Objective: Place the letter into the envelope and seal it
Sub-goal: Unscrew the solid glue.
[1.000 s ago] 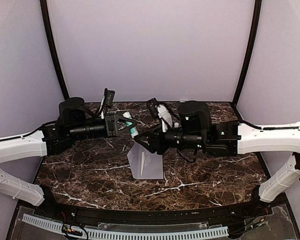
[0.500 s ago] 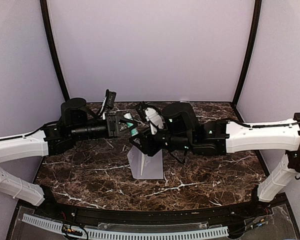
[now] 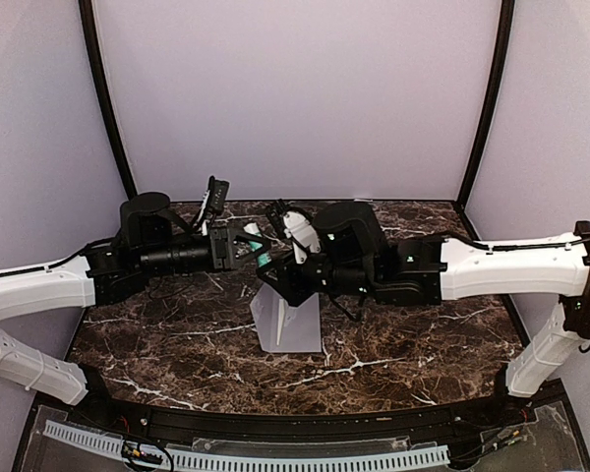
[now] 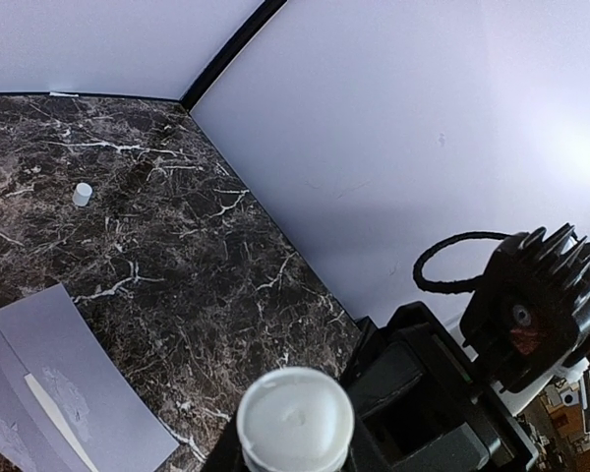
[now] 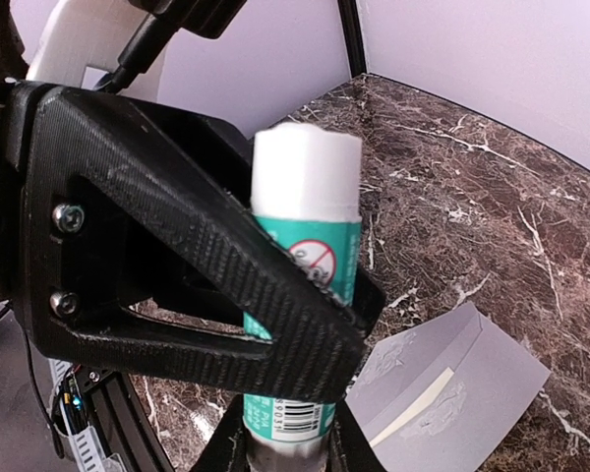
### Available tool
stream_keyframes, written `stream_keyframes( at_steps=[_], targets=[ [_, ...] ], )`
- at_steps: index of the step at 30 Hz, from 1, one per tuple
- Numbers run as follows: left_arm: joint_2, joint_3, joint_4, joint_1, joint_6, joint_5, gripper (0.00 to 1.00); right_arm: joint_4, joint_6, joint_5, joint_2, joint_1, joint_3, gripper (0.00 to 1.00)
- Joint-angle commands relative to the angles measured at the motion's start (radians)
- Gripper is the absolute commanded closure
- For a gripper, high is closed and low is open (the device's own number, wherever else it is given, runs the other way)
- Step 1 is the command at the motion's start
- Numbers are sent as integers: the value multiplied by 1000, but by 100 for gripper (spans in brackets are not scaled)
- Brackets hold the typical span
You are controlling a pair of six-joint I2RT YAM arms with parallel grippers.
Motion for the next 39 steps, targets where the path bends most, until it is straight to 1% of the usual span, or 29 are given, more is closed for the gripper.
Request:
stream_keyframes(
  at_steps=[1,4,6,11,15,18,21,23,25,27,29,31,32,33,35,37,39],
  targets=[
    [-15,31,5,6,31,36,100,82,1,-57,-26,7,-23,96],
    [-20,29,28,5,57,96,100,159,24,-129,-55,-9,-63,98],
    [-23,24,50,5,74,150,100,223,54,-209,-79,-34,-101,99],
    [-32,18,104,5,112,309,100,452,196,-506,-129,-121,-221,99],
    [-37,10,153,5,119,404,100,613,314,-691,-113,-175,-268,100],
    [-42,2,170,5,118,432,100,732,390,-775,-93,-194,-295,100],
    [-56,-14,195,5,109,437,100,825,438,-806,-86,-202,-321,99],
    [-64,-22,204,5,104,425,100,813,432,-799,-88,-202,-320,96],
    [-70,-29,209,6,99,409,100,765,403,-777,-93,-203,-311,90],
    [-78,-32,205,6,92,375,100,700,369,-741,-103,-202,-295,79],
    [-87,-29,174,6,92,317,100,633,333,-701,-118,-200,-289,66],
    [-95,-20,120,7,94,232,100,565,294,-651,-143,-201,-288,56],
    [-100,-18,103,9,93,177,100,534,278,-626,-156,-201,-289,52],
    [-102,-13,70,11,89,153,100,501,260,-599,-166,-200,-289,47],
    [-103,-18,44,21,78,102,100,431,224,-546,-180,-196,-286,41],
    [-100,-28,37,38,55,79,100,363,194,-498,-185,-187,-275,38],
    [-90,-33,30,55,27,59,100,296,160,-432,-182,-164,-255,37]
  ],
)
